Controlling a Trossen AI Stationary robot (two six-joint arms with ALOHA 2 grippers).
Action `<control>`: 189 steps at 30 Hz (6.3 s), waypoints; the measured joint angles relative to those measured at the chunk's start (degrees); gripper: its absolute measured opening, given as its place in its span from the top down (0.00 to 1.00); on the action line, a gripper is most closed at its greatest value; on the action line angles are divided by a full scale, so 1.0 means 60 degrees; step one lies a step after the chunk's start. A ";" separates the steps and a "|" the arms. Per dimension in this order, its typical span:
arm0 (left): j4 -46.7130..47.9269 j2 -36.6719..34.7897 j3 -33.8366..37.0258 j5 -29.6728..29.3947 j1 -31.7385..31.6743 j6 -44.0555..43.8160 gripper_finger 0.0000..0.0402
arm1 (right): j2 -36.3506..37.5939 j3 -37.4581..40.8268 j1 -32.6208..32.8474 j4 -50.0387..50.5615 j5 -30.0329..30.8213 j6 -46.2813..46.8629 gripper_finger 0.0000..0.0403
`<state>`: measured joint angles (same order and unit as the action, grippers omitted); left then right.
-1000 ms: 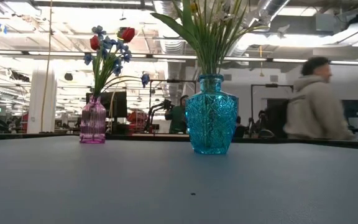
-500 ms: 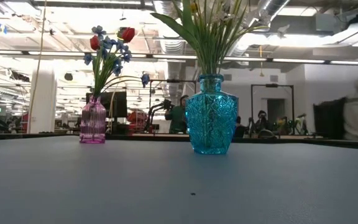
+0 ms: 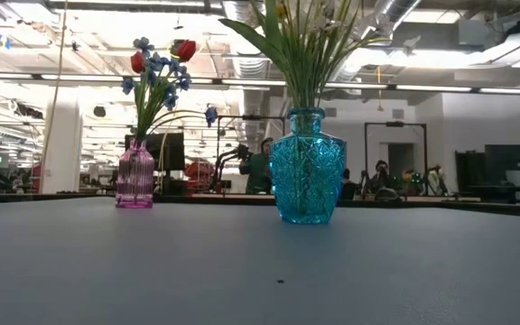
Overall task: Sort flowers into vase by color
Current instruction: Put the blue flower into the violet vase
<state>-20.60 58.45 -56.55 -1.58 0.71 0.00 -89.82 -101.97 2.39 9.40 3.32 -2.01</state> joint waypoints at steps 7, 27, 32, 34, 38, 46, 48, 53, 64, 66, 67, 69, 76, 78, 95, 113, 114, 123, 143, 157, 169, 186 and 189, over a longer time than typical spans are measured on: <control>-0.0082 0.0177 -0.0007 -0.0040 0.0007 -0.0695 0.46 | -0.0257 0.0020 -0.0006 0.1460 -0.0015 0.0848 0.93; -0.0043 0.0714 -0.0011 -0.0136 -0.0011 -0.1378 0.37 | -0.1174 0.0015 0.0058 0.2025 -0.0041 0.1190 0.93; 0.0140 0.0689 -0.0011 -0.0133 -0.0011 -0.1374 0.46 | -0.1178 0.0015 0.0047 0.2076 -0.0038 0.1190 0.93; 0.0165 0.0689 -0.0011 -0.0132 -0.0011 -0.1361 0.52 | -0.1161 0.0015 0.0026 0.2086 -0.0038 0.1186 0.93; 0.0342 0.0689 -0.0011 -0.0133 -0.0011 -0.1314 0.73 | -0.1133 0.0015 0.0015 0.2140 -0.0045 0.1179 0.91; 0.0368 0.0689 -0.0011 -0.0134 -0.0004 -0.1215 0.98 | -0.1119 0.0015 0.0026 0.2106 -0.0063 0.1161 0.77; 0.0377 0.0689 -0.0011 -0.0131 -0.0005 -0.1216 0.99 | -0.1082 0.0015 0.0022 0.2087 -0.0060 0.1164 0.71; 0.1241 0.0213 -0.0011 -0.0395 0.0000 -0.1059 0.99 | -0.0593 0.0004 0.0022 0.2277 -0.0063 0.1160 0.57; 0.3194 -0.2646 0.1003 -0.4113 0.0047 -0.0704 1.00 | 0.0693 0.0004 0.0044 0.3318 -0.0082 0.1248 0.46; 0.3181 -0.3139 0.1488 -0.4770 0.0052 -0.0788 1.00 | 0.0755 0.0004 0.0044 0.3402 -0.0082 0.1270 0.46; 0.3193 -0.3350 0.1734 -0.5014 0.0051 -0.0846 1.00 | 0.0757 0.0004 0.0044 0.3411 -0.0082 0.1270 0.47; 0.3165 -0.3752 0.2195 -0.5514 0.0047 -0.0858 1.00 | 0.0749 0.0004 0.0044 0.3452 -0.0082 0.1266 0.47; 0.3415 -0.5070 0.3237 -0.8049 0.0051 -0.0898 1.00 | 0.0713 0.0004 0.0011 0.3936 -0.0082 0.1277 0.48; 0.3428 -0.5273 0.3458 -0.8797 0.0047 -0.0920 1.00 | 0.0713 0.0004 0.0011 0.4001 -0.0082 0.1327 0.48; -0.0033 -0.5440 0.7200 -1.1029 -0.0181 -0.2441 1.00 | 0.0710 0.0004 0.0090 0.4741 -0.0082 0.1336 0.49; -0.2922 -0.5431 0.8706 -0.8387 -0.2407 -0.1873 1.00 | 0.0710 0.0007 0.0098 0.5062 -0.0085 0.1401 0.49; -0.2918 -0.5431 0.8706 -0.8146 -0.2584 -0.1873 1.00 | 0.0710 0.0007 0.0095 0.5062 -0.0085 0.1455 0.49; -0.2896 -0.5307 0.8706 -0.6967 -0.3645 -0.1717 1.00 | 0.0710 0.0007 0.0015 0.5046 -0.0085 0.1844 0.49; -0.1780 -0.5196 0.8703 -0.5706 -0.3952 -0.1580 1.00 | 0.0710 0.0007 0.0015 0.4639 -0.0074 0.1864 0.49; -0.1693 -0.3200 0.8695 -0.5603 -0.3949 -0.2189 1.00 | 0.0710 0.0007 0.0015 0.4639 -0.0067 0.1860 0.49; -0.2428 -0.1635 0.8675 -0.5845 -0.3949 -0.2810 1.00 | 0.0710 0.0011 0.0015 0.4647 -0.0071 0.1857 0.48; -0.2954 -0.1369 0.8699 -0.5677 -0.3931 -0.2868 0.84 | 0.0710 0.0011 0.0015 0.4729 -0.0078 0.1857 0.48; -0.2962 -0.1373 0.8699 -0.5529 -0.3931 -0.2732 0.81 | 0.0706 0.0011 0.0015 0.4727 -0.0080 0.1857 0.48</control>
<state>-38.37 50.22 -4.36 -34.75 -22.87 -16.40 -85.58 -101.91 2.48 37.76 2.84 9.13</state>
